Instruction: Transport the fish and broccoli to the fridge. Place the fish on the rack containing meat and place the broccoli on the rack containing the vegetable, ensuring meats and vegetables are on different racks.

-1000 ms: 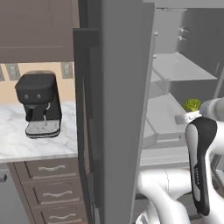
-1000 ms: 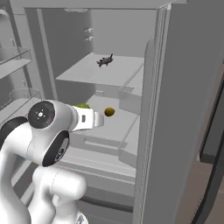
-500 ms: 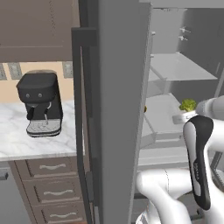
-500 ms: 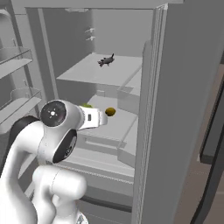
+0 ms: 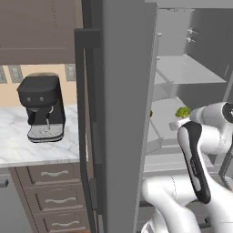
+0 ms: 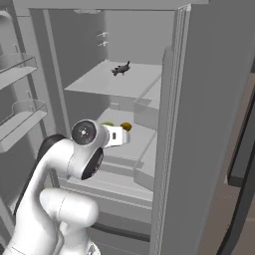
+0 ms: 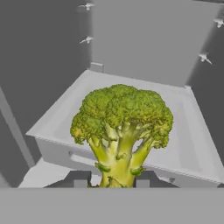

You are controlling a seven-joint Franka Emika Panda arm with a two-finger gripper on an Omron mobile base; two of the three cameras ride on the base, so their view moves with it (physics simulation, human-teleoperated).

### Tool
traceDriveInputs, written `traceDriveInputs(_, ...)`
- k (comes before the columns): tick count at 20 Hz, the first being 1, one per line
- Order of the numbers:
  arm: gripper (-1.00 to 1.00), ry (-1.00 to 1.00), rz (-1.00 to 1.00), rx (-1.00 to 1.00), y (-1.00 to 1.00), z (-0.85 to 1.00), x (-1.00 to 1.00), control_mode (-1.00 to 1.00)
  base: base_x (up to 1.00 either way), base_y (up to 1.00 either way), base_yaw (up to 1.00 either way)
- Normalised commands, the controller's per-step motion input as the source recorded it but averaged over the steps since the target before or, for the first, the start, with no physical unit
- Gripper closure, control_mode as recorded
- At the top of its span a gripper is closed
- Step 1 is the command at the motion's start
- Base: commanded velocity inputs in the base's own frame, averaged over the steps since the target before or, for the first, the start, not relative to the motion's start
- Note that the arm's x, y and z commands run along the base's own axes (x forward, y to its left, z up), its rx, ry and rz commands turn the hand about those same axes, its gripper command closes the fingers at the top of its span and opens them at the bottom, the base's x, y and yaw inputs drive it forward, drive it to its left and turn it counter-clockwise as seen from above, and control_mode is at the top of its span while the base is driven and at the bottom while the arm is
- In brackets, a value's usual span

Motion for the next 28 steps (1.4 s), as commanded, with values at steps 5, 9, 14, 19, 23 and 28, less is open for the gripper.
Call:
traceDriveInputs(5,1.00,0.09,0.00,0.00,-0.01,-0.52,0.84,-1.00,0.00,0.00,0.00)
traceDriveInputs(9,1.00,0.20,0.07,0.00,-0.29,-0.43,0.40,-1.00,0.00,0.00,0.00)
traceDriveInputs(14,1.00,0.19,0.03,0.00,-0.26,-0.31,0.28,-1.00,0.00,0.00,0.00)
traceDriveInputs(19,1.00,0.05,0.02,0.00,-0.15,-0.28,0.34,-1.00,0.00,0.00,0.00)
traceDriveInputs(23,1.00,-0.04,0.06,0.00,-0.19,-0.24,0.28,-1.00,0.00,0.00,0.00)
traceDriveInputs(28,1.00,0.00,0.05,0.00,-0.09,-0.44,0.63,-1.00,0.00,0.00,0.00)
